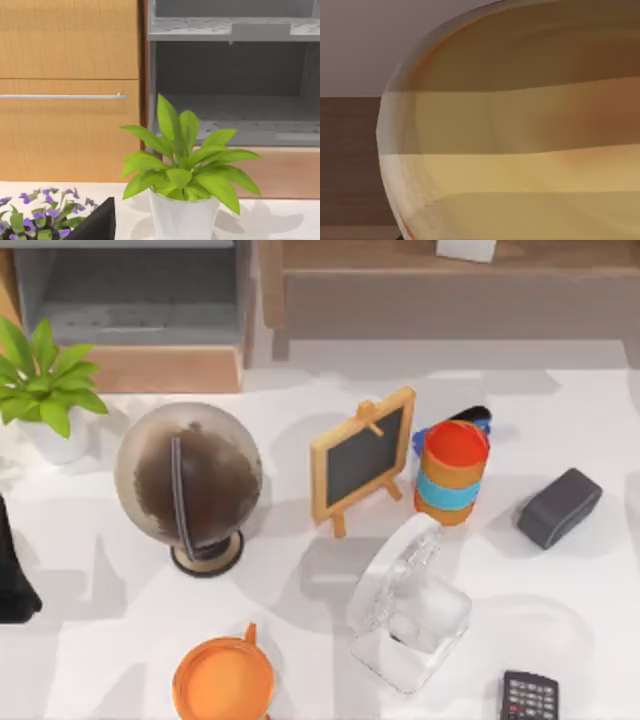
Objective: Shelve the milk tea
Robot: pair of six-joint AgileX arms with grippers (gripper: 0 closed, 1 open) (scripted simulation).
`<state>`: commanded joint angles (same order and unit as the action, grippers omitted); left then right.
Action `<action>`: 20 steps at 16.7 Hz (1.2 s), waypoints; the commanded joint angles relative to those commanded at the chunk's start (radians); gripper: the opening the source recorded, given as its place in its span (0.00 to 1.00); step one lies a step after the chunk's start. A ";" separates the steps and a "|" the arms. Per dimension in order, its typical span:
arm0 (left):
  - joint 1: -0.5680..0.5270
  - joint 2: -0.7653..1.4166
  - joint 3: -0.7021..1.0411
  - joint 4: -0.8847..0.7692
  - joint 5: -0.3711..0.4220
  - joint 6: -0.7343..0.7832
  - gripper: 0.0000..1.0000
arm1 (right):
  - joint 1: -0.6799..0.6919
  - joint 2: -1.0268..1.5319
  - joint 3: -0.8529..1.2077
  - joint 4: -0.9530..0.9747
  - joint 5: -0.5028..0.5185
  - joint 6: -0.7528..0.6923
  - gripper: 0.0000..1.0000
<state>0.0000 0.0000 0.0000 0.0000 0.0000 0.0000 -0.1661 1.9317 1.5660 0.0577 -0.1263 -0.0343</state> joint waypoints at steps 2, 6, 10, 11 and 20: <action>0.000 0.000 0.000 0.000 0.000 0.000 1.00 | 0.003 0.021 0.008 0.017 0.003 -0.001 0.00; 0.000 0.000 0.000 0.000 0.000 0.000 1.00 | 0.003 0.021 0.008 0.017 0.003 -0.001 0.08; 0.000 0.000 0.000 0.000 0.000 0.000 1.00 | 0.003 0.021 0.008 0.017 0.003 -0.001 0.38; 0.000 0.000 0.000 0.000 0.000 0.000 1.00 | 0.003 0.021 0.008 0.017 0.003 -0.001 0.45; 0.000 0.000 0.000 0.000 0.000 0.000 1.00 | 0.003 0.021 0.008 0.017 0.003 -0.001 1.00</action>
<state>0.0000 0.0000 0.0000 0.0000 0.0000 0.0000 -0.1629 1.9526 1.5742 0.0751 -0.1231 -0.0351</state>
